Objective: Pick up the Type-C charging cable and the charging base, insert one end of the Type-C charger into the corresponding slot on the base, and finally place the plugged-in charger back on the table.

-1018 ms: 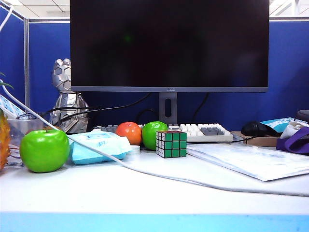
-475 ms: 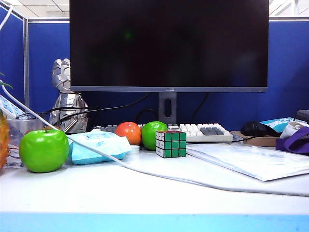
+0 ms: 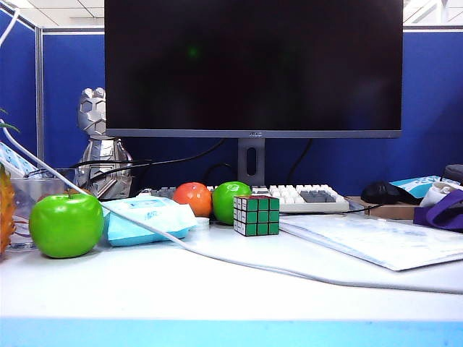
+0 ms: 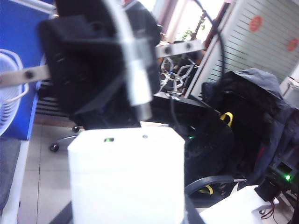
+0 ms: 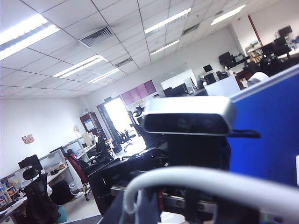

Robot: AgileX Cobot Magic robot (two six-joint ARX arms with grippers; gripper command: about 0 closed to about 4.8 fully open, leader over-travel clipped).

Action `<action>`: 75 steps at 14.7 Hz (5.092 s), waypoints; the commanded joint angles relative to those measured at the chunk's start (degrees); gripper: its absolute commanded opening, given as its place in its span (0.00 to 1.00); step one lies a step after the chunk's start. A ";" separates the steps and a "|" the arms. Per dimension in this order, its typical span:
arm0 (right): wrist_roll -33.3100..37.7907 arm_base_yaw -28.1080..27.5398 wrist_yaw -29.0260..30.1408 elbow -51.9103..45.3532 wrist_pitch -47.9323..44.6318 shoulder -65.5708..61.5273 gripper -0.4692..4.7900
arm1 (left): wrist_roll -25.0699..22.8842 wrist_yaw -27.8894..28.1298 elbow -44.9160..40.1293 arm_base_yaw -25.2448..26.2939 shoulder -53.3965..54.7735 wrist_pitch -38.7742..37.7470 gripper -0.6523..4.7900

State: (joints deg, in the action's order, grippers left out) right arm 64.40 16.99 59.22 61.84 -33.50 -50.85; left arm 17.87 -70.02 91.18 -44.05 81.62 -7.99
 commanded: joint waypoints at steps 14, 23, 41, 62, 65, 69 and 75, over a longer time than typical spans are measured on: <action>-14.14 5.18 -0.09 0.28 14.27 1.57 0.08 | 6.19 1.53 0.20 0.68 -0.33 2.60 0.11; -19.47 5.22 -2.29 0.28 22.25 3.34 0.08 | 6.43 0.79 0.20 1.64 -0.57 4.24 0.11; -33.16 12.79 -3.61 0.26 47.06 3.69 0.08 | 7.61 1.88 0.15 1.60 -0.59 7.34 0.11; -32.04 2.23 -23.12 3.50 40.96 10.91 0.61 | -11.72 52.68 0.11 1.60 0.85 -30.80 0.11; -32.04 2.29 -23.28 3.50 40.96 10.82 0.61 | -12.04 54.99 0.09 0.44 10.78 -37.24 0.11; -32.06 2.29 -23.12 3.48 41.03 10.78 0.61 | -11.85 55.23 0.11 0.44 24.87 -34.45 0.11; -32.06 2.29 -23.12 3.48 43.36 10.78 0.61 | -11.45 60.98 0.15 0.42 35.01 -25.73 0.43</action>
State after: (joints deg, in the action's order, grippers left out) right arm 32.49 19.22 35.99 65.17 9.19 -40.14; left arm 6.22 -8.95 90.94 -43.62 116.92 -34.41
